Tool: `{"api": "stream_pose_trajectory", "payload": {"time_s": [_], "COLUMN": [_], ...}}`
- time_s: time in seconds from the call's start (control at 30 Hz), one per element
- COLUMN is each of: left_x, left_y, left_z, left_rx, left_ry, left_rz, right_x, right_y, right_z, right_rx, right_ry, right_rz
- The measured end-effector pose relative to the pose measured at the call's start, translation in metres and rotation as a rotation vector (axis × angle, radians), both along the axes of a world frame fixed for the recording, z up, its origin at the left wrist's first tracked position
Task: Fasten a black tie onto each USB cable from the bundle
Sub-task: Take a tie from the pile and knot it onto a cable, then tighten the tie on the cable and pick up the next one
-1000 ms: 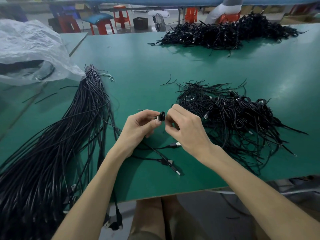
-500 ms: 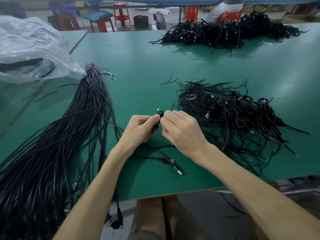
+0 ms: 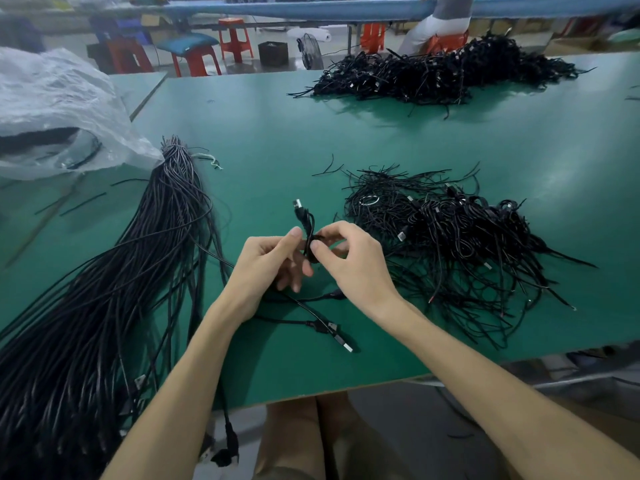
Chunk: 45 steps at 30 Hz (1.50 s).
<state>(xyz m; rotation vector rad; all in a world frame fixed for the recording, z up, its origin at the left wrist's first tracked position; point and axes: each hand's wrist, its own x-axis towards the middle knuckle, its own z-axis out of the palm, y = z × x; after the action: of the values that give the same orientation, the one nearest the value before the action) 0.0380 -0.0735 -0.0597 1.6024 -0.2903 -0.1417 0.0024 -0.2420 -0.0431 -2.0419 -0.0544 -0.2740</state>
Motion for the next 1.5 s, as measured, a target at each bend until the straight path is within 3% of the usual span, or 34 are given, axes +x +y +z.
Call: {"api": "stream_pose_trajectory", "payload": {"time_s": [0.33,0.43,0.53,0.67,0.8,1.07,1.13,1.2,1.3,1.43,1.47,1.5], "left_x": [-0.007,-0.017,-0.023,-0.03,-0.041,-0.055,-0.06,-0.067,-0.076,-0.089,-0.09,-0.091], "left_y": [0.002,0.004,0.011,0.02,0.018,-0.015,-0.026,-0.038,-0.056,-0.077,-0.077,-0.076], "left_z": [0.0,0.002,0.006,0.011,0.016,0.027,0.03,0.035,0.049,0.065,0.068,0.071], "left_rx": [-0.006,0.205,0.534,0.871,0.927,1.132,1.094,0.927,0.733,0.503,0.411,0.323], "left_ry": [-0.09,-0.242,-0.344,-0.383,-0.328,-0.264,-0.283,-0.275,-0.291,-0.374,-0.363,-0.341], "left_rz": [0.157,0.151,0.02,-0.087,-0.102,-0.086,-0.061,-0.04,-0.055,-0.081,-0.069,-0.059], "right_x": [-0.012,-0.01,-0.001,0.01,0.008,-0.006,-0.013,-0.021,-0.034,-0.043,-0.043,-0.043], "right_y": [-0.037,-0.065,-0.099,-0.138,-0.15,-0.138,-0.134,-0.125,-0.101,-0.062,-0.052,-0.042], "right_z": [0.034,0.053,0.067,0.063,0.037,0.017,0.02,0.021,0.023,0.023,0.021,0.018], "right_rx": [0.219,0.205,0.173,-0.055,-0.326,-0.537,-0.679,-0.761,-0.55,0.04,0.2,0.236], "right_ry": [-0.03,-0.08,-0.075,-0.03,0.085,0.03,-0.054,-0.169,-0.256,-0.019,0.062,0.111], "right_rz": [-0.092,-0.149,-0.252,-0.355,-0.366,-0.378,-0.4,-0.368,-0.156,0.271,0.298,0.303]}}
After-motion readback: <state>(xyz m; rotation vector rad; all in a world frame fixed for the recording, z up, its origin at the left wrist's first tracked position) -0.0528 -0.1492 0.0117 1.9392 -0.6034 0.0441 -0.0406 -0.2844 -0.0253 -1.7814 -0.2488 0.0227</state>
